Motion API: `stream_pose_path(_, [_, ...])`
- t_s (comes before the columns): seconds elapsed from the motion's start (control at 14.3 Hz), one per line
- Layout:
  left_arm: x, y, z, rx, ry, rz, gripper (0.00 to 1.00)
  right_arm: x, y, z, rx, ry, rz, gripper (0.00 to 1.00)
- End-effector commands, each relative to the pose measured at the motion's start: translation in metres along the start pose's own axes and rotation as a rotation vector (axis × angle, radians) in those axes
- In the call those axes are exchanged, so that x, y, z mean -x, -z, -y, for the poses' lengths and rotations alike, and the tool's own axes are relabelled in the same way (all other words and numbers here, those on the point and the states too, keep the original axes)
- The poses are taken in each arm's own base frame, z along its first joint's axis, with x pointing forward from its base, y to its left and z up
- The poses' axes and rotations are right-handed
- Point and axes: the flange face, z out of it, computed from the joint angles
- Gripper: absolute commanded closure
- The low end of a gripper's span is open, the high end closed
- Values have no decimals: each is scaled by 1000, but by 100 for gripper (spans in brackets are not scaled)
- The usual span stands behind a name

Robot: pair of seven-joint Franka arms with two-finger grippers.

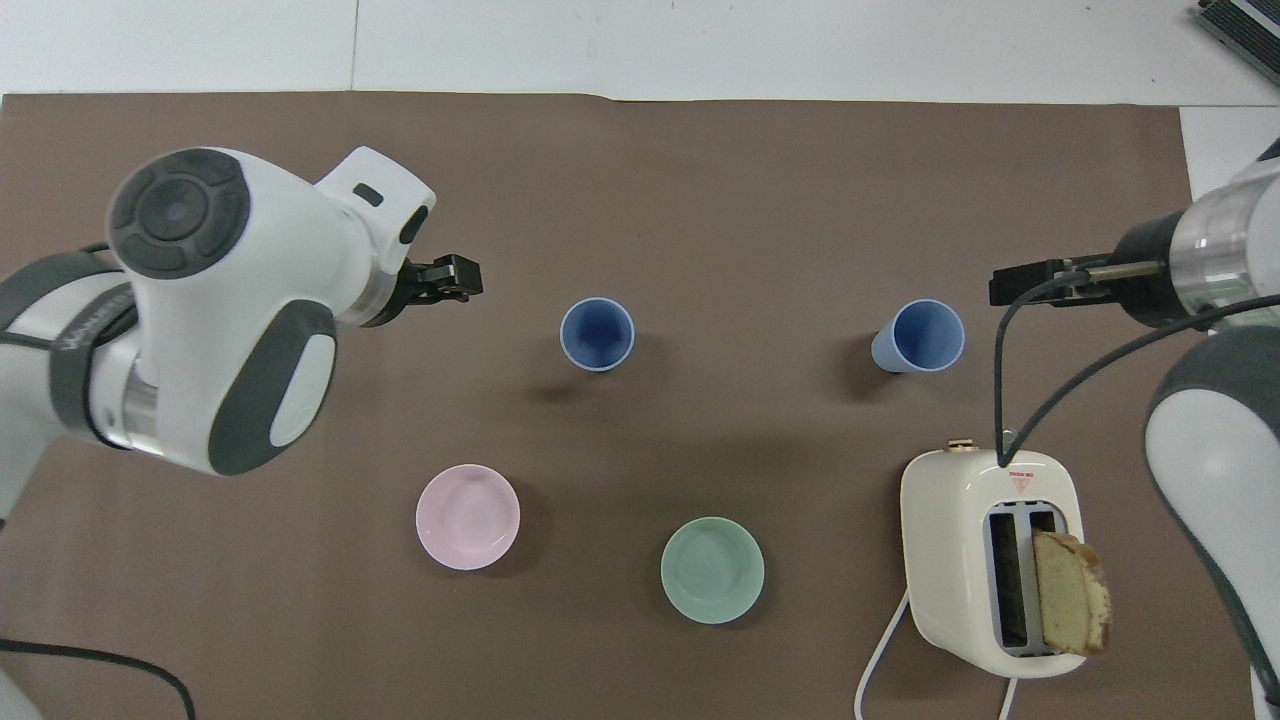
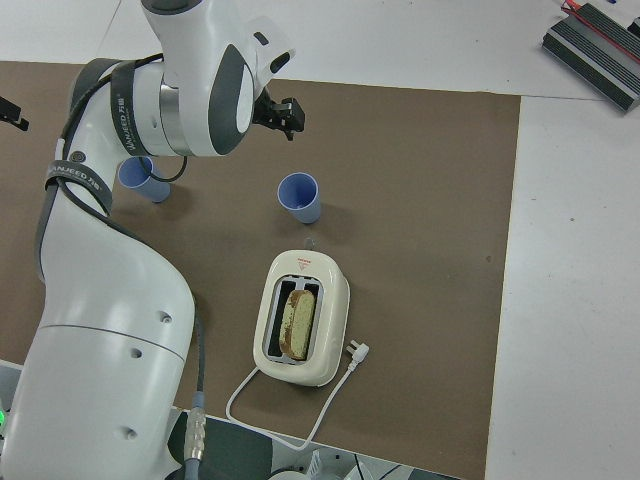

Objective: Stack blue cups with both arms
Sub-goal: 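Retract the left gripper while the right gripper reaches the other blue cup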

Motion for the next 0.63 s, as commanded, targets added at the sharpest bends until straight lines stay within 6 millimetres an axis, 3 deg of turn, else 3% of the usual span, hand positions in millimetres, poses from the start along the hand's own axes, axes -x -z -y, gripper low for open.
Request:
stream_pose_path(0.0, [1,0,45,-25,-49,23,0,-9,-44,12,-26,16,49,0])
stream_pose_path(0.14, [2,2,77,-22,-76,27,0,-13,-75,9,-32,17,95,0])
stream_pose_path(0.28, [3,9,97,-23,-94,22,0,-12,-97,7,-33,23,94,0])
stream_pose_path(0.42, [9,31,113,-23,-135,24,0,-1,-122,10,-30,23,103,0])
stream_pose_path(0.56, [13,65,115,-25,-157,12,0,6,-137,28,-29,51,125,0])
